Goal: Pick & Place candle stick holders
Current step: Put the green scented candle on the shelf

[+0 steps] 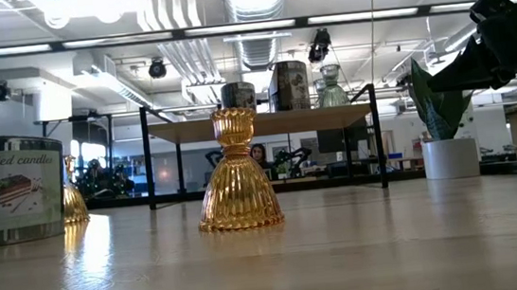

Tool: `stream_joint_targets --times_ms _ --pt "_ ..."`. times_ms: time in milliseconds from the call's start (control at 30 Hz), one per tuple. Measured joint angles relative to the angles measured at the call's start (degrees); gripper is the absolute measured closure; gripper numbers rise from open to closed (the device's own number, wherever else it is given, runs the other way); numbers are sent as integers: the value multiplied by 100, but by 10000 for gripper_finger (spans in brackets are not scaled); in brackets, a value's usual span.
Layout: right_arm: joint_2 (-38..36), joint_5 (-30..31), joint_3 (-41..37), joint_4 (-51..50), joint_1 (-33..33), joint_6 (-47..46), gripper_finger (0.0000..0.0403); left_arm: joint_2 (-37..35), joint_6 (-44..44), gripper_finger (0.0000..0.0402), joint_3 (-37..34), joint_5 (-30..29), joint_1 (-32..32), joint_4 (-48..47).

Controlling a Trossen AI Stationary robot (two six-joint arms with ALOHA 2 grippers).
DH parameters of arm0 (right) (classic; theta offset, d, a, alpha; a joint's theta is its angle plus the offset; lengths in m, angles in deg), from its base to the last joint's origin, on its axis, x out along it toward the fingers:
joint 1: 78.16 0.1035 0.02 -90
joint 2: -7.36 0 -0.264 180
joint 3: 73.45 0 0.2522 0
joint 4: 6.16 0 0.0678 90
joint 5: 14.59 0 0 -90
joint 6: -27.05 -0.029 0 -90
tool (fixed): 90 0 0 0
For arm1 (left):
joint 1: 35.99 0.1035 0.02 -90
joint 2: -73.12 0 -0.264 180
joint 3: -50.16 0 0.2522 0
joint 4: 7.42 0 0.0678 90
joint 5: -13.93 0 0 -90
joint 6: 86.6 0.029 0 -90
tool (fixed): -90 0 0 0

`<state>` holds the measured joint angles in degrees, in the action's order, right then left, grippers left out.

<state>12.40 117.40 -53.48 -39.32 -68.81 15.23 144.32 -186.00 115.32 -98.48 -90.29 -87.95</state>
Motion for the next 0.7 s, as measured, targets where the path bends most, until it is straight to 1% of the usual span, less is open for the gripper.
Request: stream_joint_targets --times_ms 200,333,500,600,700 --pt "0 0 0 0 1 0 152 501 224 5 -391 -650 -349 859" --pt "0 0 0 0 1 0 152 806 8 5 -499 -769 -475 925" --pt "0 -2 0 -2 1 0 152 1000 -557 5 -675 -752 -501 935" --pt "0 0 0 0 0 0 152 1102 -477 5 -698 -832 -513 970" --pt "0 0 0 0 0 1 152 1196 -156 3 -767 -1138 -560 1096"
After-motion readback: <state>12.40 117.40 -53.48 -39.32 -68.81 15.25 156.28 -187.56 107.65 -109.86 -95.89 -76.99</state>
